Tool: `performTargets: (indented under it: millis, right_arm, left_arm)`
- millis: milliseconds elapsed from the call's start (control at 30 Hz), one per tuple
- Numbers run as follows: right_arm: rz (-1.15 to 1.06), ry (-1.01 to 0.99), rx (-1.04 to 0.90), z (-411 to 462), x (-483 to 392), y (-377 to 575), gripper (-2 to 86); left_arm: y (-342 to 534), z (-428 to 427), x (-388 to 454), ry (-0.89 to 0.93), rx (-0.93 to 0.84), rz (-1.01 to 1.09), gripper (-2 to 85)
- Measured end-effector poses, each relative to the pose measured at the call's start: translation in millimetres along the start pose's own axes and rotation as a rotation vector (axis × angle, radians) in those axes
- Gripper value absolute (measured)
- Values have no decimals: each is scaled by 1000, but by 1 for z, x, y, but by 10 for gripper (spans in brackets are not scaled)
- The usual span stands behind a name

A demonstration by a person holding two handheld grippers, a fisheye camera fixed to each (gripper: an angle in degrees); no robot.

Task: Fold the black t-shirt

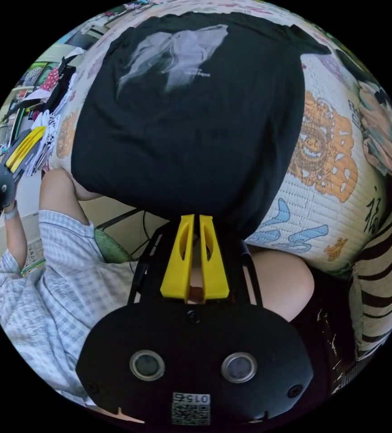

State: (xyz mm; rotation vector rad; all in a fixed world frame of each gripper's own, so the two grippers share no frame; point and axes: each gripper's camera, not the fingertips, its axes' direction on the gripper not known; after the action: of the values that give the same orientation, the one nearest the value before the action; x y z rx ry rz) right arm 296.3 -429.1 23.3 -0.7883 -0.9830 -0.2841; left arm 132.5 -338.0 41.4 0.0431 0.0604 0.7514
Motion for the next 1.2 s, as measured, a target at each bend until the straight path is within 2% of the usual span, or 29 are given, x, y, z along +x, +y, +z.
performTargets:
  millis: [167, 233, 267, 333, 533, 667, 800, 900, 1067, 1200]
  right_arm:
    - [-127, 11, 125, -68, -35, -72, 22]
    - [-191, 26, 175, -91, -54, -106, 28]
    - [-230, 32, 211, -104, -66, -128, 31]
    - [-290, 10, 270, -119, -81, -161, 37]
    - [-425, -55, 378, -155, -129, -294, 60]
    - [-451, -26, 388, -172, -165, -399, 80]
    - [-415, -42, 352, -171, -184, -477, 89]
    - [-346, 18, 321, -161, -187, -526, 97]
    - [-236, -129, 275, -156, -169, -595, 104]
    - [-191, -129, 255, -157, -163, -626, 105]
  left_arm:
    - [29, 67, -65, 316, 101, -329, 14]
    - [60, 121, -113, 495, 132, -568, 31]
    - [68, 136, -127, 539, 135, -626, 36]
    - [99, 199, -176, 747, 160, -820, 68]
    - [126, 307, -258, 952, 343, -1146, 83]
    - [110, 344, -277, 920, 376, -1197, 95]
    - [86, 380, -280, 995, 341, -1099, 55]
    - [104, 378, -281, 977, 445, -1118, 28]
    - [143, 394, -302, 894, 449, -1173, 86]
    - [141, 439, -327, 970, 391, -1184, 92]
